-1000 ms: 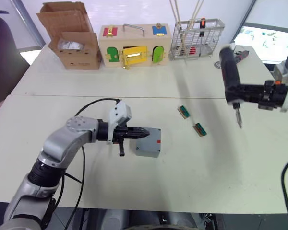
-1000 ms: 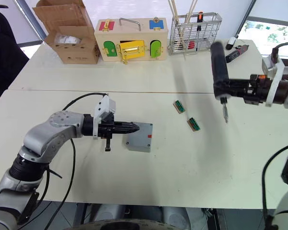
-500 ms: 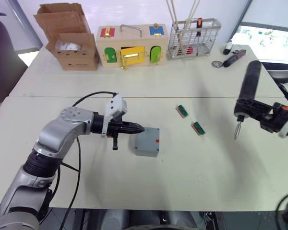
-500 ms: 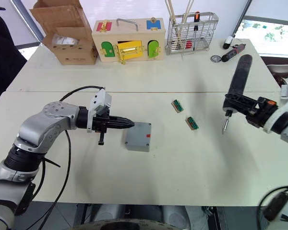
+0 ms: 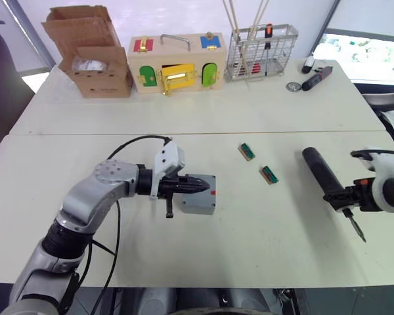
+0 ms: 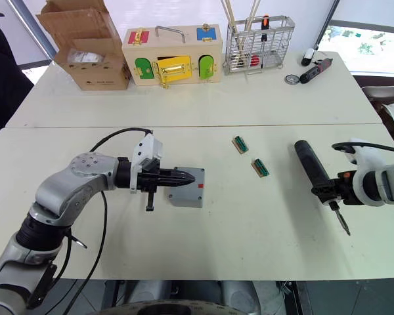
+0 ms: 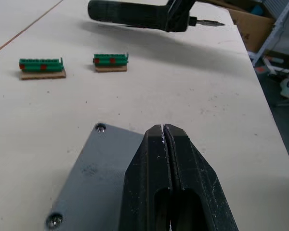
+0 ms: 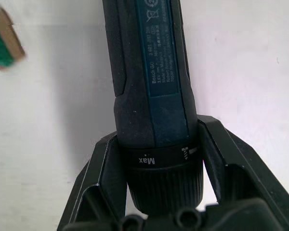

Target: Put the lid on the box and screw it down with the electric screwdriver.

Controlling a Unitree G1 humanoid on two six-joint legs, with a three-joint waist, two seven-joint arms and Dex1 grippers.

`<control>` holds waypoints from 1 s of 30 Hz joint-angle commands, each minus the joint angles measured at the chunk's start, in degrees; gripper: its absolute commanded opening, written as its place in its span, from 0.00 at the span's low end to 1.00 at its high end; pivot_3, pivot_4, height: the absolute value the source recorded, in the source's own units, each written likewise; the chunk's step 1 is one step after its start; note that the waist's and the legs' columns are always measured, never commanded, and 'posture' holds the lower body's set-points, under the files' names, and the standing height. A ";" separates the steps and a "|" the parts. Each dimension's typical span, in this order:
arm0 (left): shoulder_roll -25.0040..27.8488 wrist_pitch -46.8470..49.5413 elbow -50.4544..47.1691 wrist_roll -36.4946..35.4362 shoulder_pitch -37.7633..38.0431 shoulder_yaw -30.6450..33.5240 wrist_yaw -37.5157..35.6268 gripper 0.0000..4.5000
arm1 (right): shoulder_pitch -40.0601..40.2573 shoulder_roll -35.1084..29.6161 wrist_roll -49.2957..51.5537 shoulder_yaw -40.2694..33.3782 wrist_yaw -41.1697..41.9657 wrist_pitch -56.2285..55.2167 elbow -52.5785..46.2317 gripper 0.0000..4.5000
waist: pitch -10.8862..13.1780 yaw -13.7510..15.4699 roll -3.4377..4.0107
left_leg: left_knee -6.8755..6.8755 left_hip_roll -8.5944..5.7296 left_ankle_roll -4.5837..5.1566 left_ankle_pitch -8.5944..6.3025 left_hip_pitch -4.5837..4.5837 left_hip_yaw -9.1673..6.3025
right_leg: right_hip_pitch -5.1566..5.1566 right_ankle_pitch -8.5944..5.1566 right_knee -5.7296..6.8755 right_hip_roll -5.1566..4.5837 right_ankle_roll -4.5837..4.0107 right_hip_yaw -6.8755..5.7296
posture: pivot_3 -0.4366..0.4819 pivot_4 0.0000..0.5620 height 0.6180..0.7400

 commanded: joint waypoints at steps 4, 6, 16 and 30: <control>-0.91 0.38 -4.37 -0.50 1.82 -0.22 2.38 0.00 | -4.48 -5.64 -14.62 11.08 17.74 -5.27 -1.23 0.81 | 0.00 -0.03 0.00 | 0.00 -0.02 0.01 0.00 -0.01 -0.04 | 0.00 0.00 -0.01 -0.02 0.00 -0.02 | 0.48 0.27 1.00; -1.49 0.42 -4.51 -0.43 2.02 -0.43 2.96 0.00 | -5.71 -6.78 -18.84 14.19 22.13 -6.70 -1.00 0.93 | 0.00 -0.13 0.00 | -0.01 -0.01 0.01 -0.01 0.00 -0.06 | 0.01 0.00 -0.01 -0.02 0.00 -0.04 | 0.48 0.27 1.00; -4.65 -0.17 -4.66 0.28 3.37 -1.77 5.78 0.00 | -14.75 -5.52 -35.15 28.63 42.51 -8.34 4.06 0.99 | 0.00 -0.15 0.00 | 0.00 -0.03 0.01 -0.01 0.01 -0.08 | 0.01 0.00 -0.01 -0.05 0.00 -0.04 | 0.48 0.27 1.00; -4.81 1.25 -8.11 -0.56 6.31 -1.19 9.58 0.00 | -24.65 4.27 -50.58 42.21 56.36 -9.33 14.95 0.72 | -0.16 -0.25 -0.40 | 0.03 -0.03 -0.01 0.00 0.10 -0.12 | 0.10 0.01 0.01 -0.06 -0.02 -0.05 | 0.48 0.27 1.00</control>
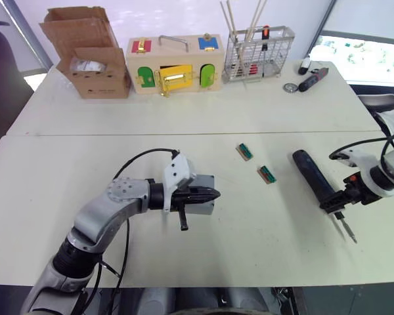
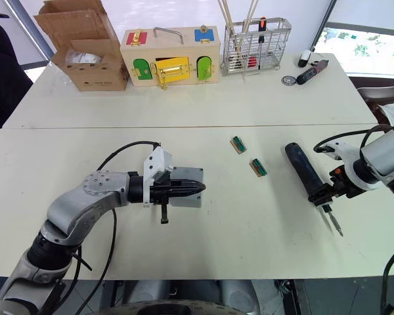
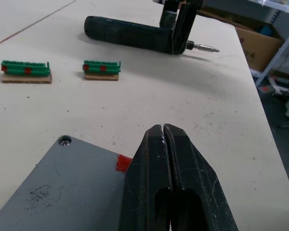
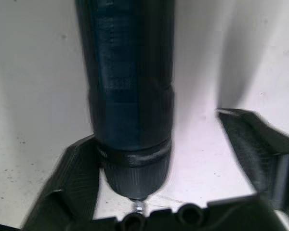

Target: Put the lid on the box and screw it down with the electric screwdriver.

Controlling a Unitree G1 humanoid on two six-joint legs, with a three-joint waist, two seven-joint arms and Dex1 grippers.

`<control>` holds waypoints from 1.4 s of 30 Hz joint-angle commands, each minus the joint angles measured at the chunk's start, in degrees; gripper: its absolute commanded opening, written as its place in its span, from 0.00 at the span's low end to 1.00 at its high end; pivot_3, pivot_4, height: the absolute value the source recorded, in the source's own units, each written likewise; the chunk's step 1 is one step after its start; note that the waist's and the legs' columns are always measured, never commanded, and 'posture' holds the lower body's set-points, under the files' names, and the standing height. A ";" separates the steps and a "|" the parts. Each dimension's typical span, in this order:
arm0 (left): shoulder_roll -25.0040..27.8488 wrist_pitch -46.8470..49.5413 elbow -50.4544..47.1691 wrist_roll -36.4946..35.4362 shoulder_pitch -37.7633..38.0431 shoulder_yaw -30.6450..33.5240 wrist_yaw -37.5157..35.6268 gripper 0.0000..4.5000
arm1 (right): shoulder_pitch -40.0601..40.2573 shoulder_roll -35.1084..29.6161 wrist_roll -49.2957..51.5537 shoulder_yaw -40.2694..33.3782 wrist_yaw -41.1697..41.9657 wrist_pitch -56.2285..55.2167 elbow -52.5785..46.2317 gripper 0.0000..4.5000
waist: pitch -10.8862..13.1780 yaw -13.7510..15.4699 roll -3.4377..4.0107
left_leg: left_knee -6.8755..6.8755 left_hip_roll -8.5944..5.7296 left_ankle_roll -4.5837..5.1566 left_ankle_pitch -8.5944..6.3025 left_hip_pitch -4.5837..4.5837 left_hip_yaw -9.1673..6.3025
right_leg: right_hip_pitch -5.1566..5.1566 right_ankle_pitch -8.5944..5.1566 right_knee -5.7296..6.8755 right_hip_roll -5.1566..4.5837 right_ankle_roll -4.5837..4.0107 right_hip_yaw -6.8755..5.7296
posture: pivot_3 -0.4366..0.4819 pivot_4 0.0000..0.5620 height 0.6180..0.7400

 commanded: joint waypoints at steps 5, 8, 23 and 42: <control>0.41 -0.08 -2.51 -0.73 0.61 1.17 1.01 0.00 | 5.85 -1.27 -3.17 2.50 4.48 -0.18 -7.60 0.44 | -0.02 0.61 -0.03 | -0.02 0.00 -0.01 0.00 -0.02 -0.14 | 0.01 0.00 -0.01 0.00 0.00 -0.11 | 0.48 0.27 1.00; 0.24 -0.32 -2.27 -0.56 0.54 0.82 1.30 0.00 | 7.73 -1.00 -3.76 1.27 4.25 0.20 -8.94 0.43 | -0.03 1.31 -0.05 | -0.04 0.00 -0.01 0.00 -0.02 -0.18 | 0.00 0.00 -0.02 0.01 0.00 -0.15 | 0.48 0.27 1.00; 1.00 -0.96 -1.36 -0.39 -0.54 0.91 0.00 0.00 | 10.46 0.41 -6.00 -0.30 5.35 0.41 -11.58 0.43 | -0.19 1.43 -0.32 | -0.04 0.00 -0.02 0.01 -0.01 -0.27 | 0.06 -0.01 -0.04 0.02 -0.01 -0.24 | 0.48 0.27 1.00; 2.85 -2.26 5.37 -0.65 -4.76 2.63 -4.71 0.00 | 9.57 12.10 -2.29 -29.44 -8.17 13.72 -9.20 0.42 | -0.59 -0.56 -0.99 | -0.14 0.04 -0.02 0.00 0.73 -0.25 | 0.72 0.01 -0.06 0.07 -0.04 -0.15 | 0.48 0.27 1.00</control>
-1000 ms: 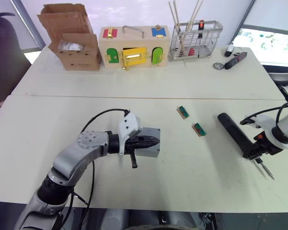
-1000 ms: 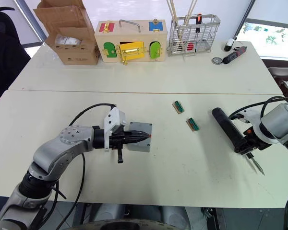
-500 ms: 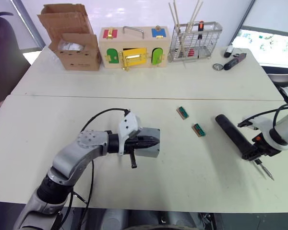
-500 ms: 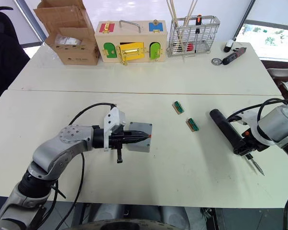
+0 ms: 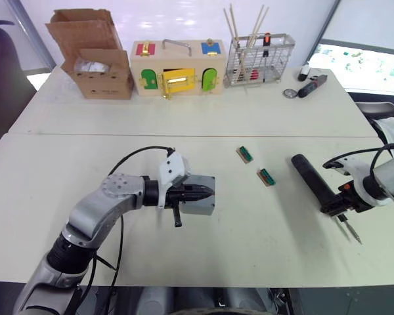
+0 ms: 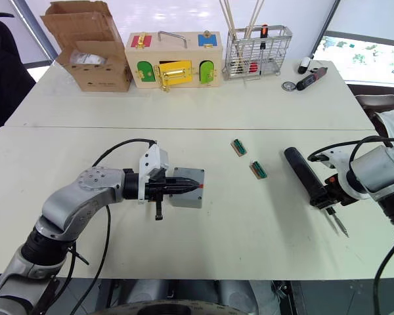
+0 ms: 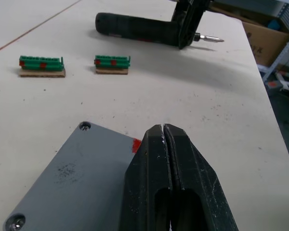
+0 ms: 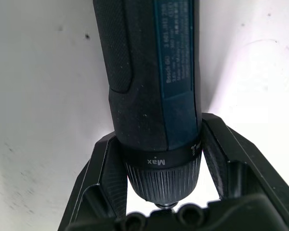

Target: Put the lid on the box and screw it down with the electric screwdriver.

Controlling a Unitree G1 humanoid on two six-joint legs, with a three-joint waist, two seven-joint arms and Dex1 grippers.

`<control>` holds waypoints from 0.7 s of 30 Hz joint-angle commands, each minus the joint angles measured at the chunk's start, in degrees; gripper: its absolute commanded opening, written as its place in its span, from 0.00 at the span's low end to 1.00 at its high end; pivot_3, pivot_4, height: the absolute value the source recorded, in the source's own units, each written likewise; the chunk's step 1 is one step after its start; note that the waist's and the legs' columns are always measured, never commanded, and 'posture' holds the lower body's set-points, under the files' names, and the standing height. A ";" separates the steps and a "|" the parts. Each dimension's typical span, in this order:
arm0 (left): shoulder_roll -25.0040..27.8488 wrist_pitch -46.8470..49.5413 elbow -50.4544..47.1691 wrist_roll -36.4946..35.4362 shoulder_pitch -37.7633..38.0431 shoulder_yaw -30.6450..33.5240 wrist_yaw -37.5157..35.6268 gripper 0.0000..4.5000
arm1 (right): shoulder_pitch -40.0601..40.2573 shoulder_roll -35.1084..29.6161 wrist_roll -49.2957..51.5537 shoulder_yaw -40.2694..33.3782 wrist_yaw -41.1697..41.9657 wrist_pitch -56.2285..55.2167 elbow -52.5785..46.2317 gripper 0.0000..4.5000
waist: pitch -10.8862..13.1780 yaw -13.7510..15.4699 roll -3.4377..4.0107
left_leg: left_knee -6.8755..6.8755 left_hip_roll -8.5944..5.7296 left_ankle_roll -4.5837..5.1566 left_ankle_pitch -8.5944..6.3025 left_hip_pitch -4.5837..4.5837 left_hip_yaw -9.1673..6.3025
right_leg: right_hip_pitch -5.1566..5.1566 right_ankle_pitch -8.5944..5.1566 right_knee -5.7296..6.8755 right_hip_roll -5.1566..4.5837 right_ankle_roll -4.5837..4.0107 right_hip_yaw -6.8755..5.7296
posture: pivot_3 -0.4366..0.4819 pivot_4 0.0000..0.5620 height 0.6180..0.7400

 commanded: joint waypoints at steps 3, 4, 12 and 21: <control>0.36 -2.81 4.61 0.09 -4.26 1.54 -3.70 0.00 | -7.40 8.49 8.92 -23.60 -5.83 9.78 4.60 0.42 | 0.39 -0.53 0.69 | -0.03 -0.01 0.00 0.00 0.08 0.13 | 0.00 0.01 0.06 0.03 -0.01 0.13 | 0.48 0.27 1.00; 0.39 -3.22 5.87 0.38 -5.23 1.41 -4.37 0.00 | -8.38 9.29 11.44 -27.68 -7.88 9.91 6.81 0.42 | 0.47 -0.26 0.92 | -0.03 -0.04 0.00 0.00 0.05 0.15 | -0.03 0.01 0.08 0.02 0.00 0.13 | 0.48 0.27 1.00; 0.65 -3.73 11.58 0.32 -9.68 1.99 -8.01 0.00 | -17.07 31.30 31.97 -65.69 -33.92 9.91 -2.94 0.42 | 0.51 0.34 1.09 | 0.01 -0.10 -0.34 0.19 -0.96 0.23 | -1.02 0.01 0.28 -0.08 0.02 0.05 | 0.48 0.27 1.00; 4.66 0.00 14.72 -0.51 -14.56 5.29 -10.65 0.00 | -22.55 64.22 39.20 -70.73 -52.17 -8.99 -32.41 0.42 | 0.53 -1.64 1.20 | -0.05 -0.08 -0.52 0.30 -0.91 0.13 | -1.32 0.00 0.93 -0.01 0.02 0.07 | 0.48 0.27 1.00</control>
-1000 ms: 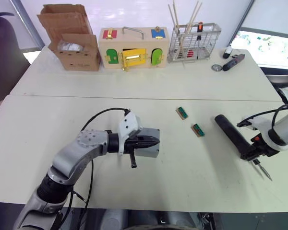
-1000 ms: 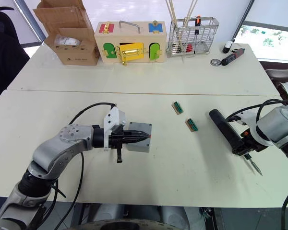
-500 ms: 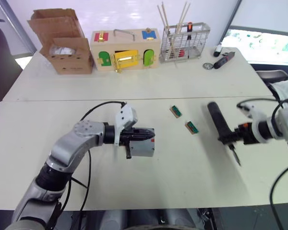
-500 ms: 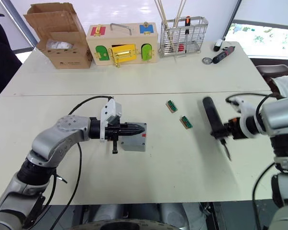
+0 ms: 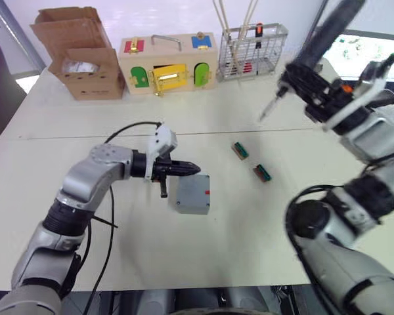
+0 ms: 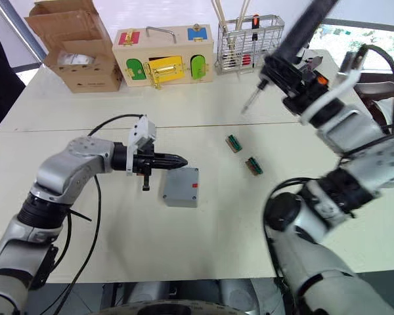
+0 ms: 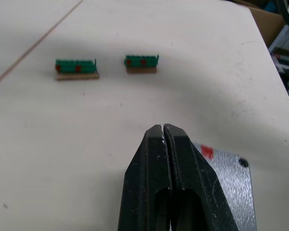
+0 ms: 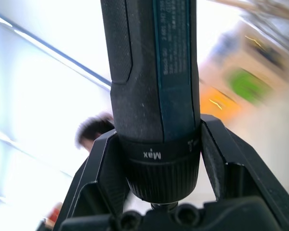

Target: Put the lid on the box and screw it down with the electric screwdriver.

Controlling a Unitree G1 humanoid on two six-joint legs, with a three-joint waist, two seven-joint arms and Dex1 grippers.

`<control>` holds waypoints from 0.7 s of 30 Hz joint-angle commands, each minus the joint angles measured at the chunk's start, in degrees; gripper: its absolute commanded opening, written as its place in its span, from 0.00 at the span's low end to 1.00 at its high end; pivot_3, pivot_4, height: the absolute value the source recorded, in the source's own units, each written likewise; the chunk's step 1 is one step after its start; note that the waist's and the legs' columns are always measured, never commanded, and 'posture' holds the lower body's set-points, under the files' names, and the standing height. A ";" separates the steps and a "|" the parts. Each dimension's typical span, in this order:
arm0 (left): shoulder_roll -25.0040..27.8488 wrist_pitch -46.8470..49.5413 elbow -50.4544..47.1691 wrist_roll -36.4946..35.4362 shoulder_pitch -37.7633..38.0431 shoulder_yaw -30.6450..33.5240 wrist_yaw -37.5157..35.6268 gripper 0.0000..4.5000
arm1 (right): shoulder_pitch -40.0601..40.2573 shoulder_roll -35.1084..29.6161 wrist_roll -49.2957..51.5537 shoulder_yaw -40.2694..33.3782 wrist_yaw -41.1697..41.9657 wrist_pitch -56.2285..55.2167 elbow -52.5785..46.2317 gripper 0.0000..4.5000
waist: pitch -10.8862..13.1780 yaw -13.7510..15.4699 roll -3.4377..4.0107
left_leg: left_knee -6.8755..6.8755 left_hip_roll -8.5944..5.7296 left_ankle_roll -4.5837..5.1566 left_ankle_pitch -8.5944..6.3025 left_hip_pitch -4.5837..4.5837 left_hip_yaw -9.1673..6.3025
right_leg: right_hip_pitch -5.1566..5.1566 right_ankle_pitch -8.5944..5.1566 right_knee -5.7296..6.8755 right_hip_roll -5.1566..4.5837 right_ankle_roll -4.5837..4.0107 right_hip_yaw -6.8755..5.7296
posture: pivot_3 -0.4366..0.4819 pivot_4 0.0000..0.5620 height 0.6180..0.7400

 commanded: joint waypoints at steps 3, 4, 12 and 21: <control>2.10 3.43 -1.43 -2.44 -0.35 4.55 0.29 0.00 | 4.40 5.33 -2.07 12.72 -2.58 -20.02 -11.81 0.42 | -0.01 -0.01 0.01 | 0.02 -0.07 -0.05 0.03 0.01 -0.02 | 0.03 0.00 0.00 -0.07 0.00 -0.01 | 0.48 0.27 1.00; 2.42 4.04 -1.99 -2.71 -0.06 4.96 0.50 0.00 | 6.04 5.31 -3.80 16.13 -2.46 -23.02 -12.74 0.42 | -0.01 -0.08 0.01 | 0.02 -0.10 -0.05 0.03 0.01 -0.02 | 0.03 0.00 0.00 -0.10 0.00 -0.01 | 0.48 0.27 1.00; 4.12 7.10 -7.00 -4.29 4.32 6.95 2.58 0.00 | 22.83 -6.03 -18.79 43.59 7.15 -43.77 -17.83 0.42 | 0.00 -0.86 0.02 | 0.01 -0.10 -0.06 0.03 0.01 0.00 | -0.01 0.00 -0.02 -0.05 0.01 0.00 | 0.48 0.27 1.00; 4.26 4.94 -10.09 -1.92 8.80 4.41 4.42 0.00 | 37.62 -8.65 -22.74 55.25 7.35 -50.76 -23.50 0.42 | 0.00 -0.28 0.02 | 0.08 -0.08 -0.08 0.04 0.04 -0.08 | 0.08 -0.01 -0.12 -0.06 0.00 0.01 | 0.48 0.27 1.00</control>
